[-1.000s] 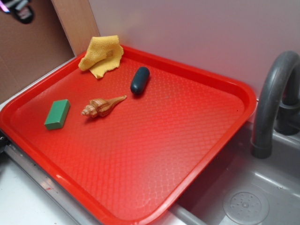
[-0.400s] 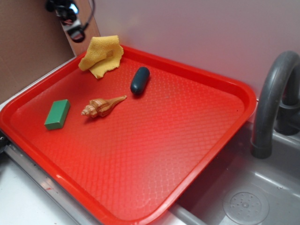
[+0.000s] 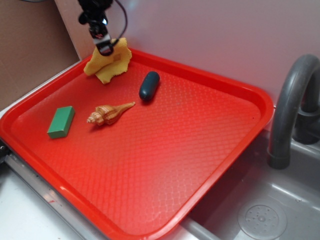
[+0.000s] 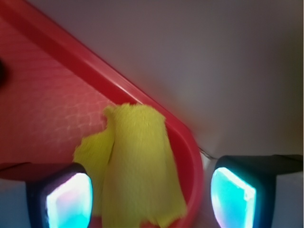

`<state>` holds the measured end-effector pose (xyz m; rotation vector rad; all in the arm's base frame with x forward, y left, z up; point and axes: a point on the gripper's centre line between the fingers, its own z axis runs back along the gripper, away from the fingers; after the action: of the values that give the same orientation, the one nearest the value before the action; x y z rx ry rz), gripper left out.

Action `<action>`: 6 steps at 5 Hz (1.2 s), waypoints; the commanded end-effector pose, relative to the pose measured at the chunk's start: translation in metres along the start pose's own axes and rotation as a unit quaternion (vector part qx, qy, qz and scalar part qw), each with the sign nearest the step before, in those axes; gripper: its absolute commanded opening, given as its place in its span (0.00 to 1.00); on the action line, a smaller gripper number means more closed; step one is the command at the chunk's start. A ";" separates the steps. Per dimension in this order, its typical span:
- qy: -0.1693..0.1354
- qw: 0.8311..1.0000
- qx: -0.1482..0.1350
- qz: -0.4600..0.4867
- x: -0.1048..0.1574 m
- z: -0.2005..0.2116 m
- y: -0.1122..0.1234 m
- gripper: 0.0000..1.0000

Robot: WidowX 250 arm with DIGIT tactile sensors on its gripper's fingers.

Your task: Grab the yellow cloth.

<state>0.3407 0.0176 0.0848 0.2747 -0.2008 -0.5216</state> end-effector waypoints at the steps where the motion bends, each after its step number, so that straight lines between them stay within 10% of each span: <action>1: 0.016 1.000 0.007 -0.017 0.012 -0.012 -0.003 1.00; 2: 0.048 0.999 0.003 -0.002 0.006 -0.024 -0.010 0.62; 3: 0.068 0.997 0.025 0.000 0.007 -0.018 -0.011 0.00; 6: 0.092 0.970 0.079 0.211 0.005 0.147 -0.034 0.00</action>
<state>0.2838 -0.0344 0.1905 0.4402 -0.0358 -0.0610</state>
